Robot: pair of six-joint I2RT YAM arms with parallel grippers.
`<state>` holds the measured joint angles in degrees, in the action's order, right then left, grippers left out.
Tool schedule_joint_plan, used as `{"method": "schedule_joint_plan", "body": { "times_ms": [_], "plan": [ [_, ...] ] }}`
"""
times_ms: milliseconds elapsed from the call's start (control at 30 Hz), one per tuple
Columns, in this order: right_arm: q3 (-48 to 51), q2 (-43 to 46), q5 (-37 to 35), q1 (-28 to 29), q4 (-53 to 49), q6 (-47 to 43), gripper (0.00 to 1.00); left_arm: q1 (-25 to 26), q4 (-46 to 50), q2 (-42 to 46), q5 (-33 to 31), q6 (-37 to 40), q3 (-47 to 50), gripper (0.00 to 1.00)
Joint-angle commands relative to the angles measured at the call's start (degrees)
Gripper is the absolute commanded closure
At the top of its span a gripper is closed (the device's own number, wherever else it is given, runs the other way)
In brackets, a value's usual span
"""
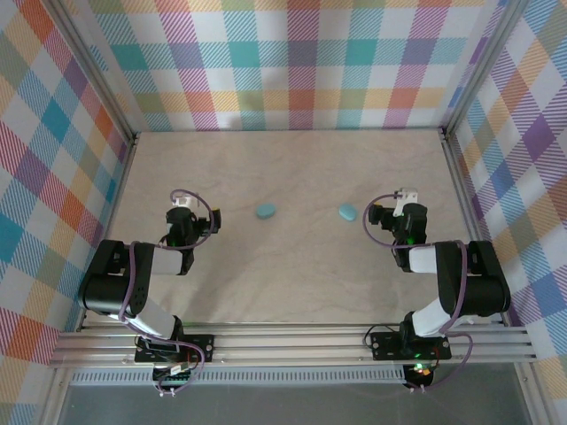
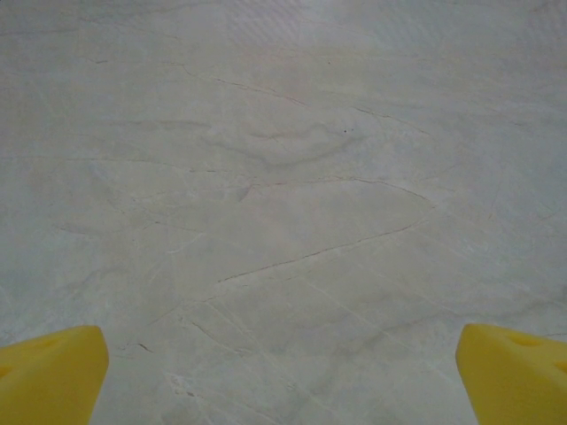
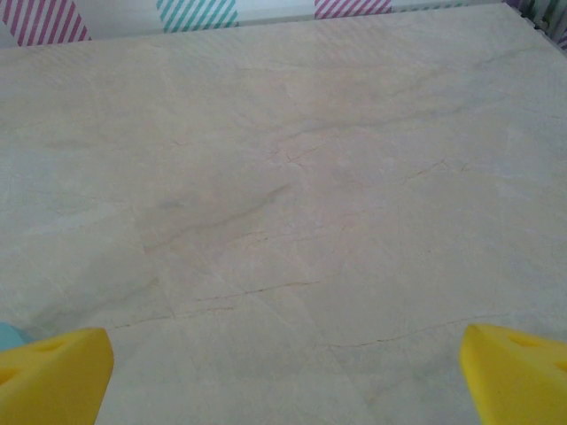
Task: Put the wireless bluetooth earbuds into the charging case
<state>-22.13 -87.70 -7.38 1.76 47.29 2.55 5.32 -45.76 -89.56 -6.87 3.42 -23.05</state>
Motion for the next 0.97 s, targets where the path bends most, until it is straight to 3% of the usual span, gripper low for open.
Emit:
{"method": "schedule_joint_plan", "body": {
  "times_ms": [0, 933],
  "plan": [
    [-0.19, 0.12, 0.86, -0.48, 2.29, -0.17, 0.00, -0.57, -0.58, 0.04, 1.05, -0.87, -0.95, 0.00],
    [-0.72, -0.11, 2.91, -0.38, 1.58, -1.05, 0.00, -0.66, -0.44, 0.00, 1.25, -0.95, -1.08, 0.00]
  ]
}}
